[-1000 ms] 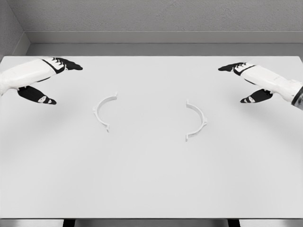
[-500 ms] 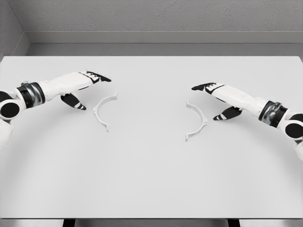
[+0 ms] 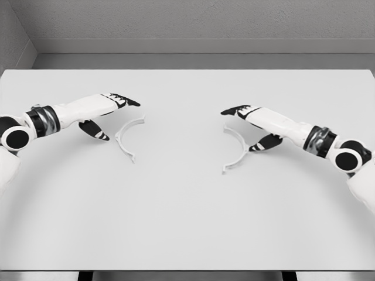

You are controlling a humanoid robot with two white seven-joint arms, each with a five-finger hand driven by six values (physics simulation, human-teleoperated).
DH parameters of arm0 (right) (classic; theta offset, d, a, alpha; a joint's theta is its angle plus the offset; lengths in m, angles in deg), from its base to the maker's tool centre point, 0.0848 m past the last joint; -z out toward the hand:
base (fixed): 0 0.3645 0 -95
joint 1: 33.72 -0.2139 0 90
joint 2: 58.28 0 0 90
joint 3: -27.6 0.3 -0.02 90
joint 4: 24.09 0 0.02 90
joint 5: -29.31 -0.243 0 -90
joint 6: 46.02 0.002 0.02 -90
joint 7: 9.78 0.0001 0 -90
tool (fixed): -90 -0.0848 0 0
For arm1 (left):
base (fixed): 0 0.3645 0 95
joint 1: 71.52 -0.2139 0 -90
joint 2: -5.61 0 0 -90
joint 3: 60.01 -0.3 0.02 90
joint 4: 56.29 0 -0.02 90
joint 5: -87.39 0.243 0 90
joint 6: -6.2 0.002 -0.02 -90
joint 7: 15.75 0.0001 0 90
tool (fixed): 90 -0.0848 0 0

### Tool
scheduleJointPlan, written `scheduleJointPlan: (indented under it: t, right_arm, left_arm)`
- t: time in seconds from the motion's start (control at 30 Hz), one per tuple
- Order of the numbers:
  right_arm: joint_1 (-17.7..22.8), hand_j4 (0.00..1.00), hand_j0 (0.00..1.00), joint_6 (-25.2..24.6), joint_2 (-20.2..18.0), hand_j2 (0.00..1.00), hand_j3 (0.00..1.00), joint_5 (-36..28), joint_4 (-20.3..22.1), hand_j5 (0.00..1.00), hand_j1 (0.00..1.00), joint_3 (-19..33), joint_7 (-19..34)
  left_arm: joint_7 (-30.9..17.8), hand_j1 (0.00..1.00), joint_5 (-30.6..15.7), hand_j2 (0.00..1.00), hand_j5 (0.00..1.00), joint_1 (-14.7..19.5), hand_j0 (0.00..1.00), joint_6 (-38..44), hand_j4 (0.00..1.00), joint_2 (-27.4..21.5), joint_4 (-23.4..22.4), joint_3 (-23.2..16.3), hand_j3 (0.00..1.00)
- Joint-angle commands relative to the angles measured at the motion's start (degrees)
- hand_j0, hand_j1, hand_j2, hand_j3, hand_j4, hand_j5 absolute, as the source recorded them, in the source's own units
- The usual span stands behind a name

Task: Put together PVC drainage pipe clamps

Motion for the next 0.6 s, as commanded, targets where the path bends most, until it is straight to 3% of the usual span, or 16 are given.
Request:
scheduleJointPlan:
  t: [0.0, 0.2, 0.57]
  right_arm:
    - [0.00, 1.00, 1.00, -0.08, 0.87, 1.00, 1.00, -0.05, 0.08, 1.00, 1.00, -0.04, -0.01]
    - [-0.09, 1.00, 1.00, -0.08, 3.51, 1.00, 1.00, 0.31, -0.01, 1.00, 1.00, -0.04, 1.49]
    - [-1.58, 1.00, 1.00, -0.08, 4.13, 1.00, 1.00, 0.39, -0.10, 1.00, 1.00, 0.05, 1.58]
  left_arm:
    - [0.03, 1.00, -0.39, 1.00, 1.00, 0.00, 1.00, 0.16, 1.00, 0.42, 0.01, -0.14, 1.00]
    - [0.03, 1.00, -0.13, 1.00, 1.00, 0.09, 1.00, 0.16, 1.00, 1.48, 0.01, -0.23, 1.00]
    - [0.03, 1.00, 0.40, 1.00, 1.00, 0.35, 1.00, 0.16, 1.00, 3.85, 0.10, -1.72, 1.00]
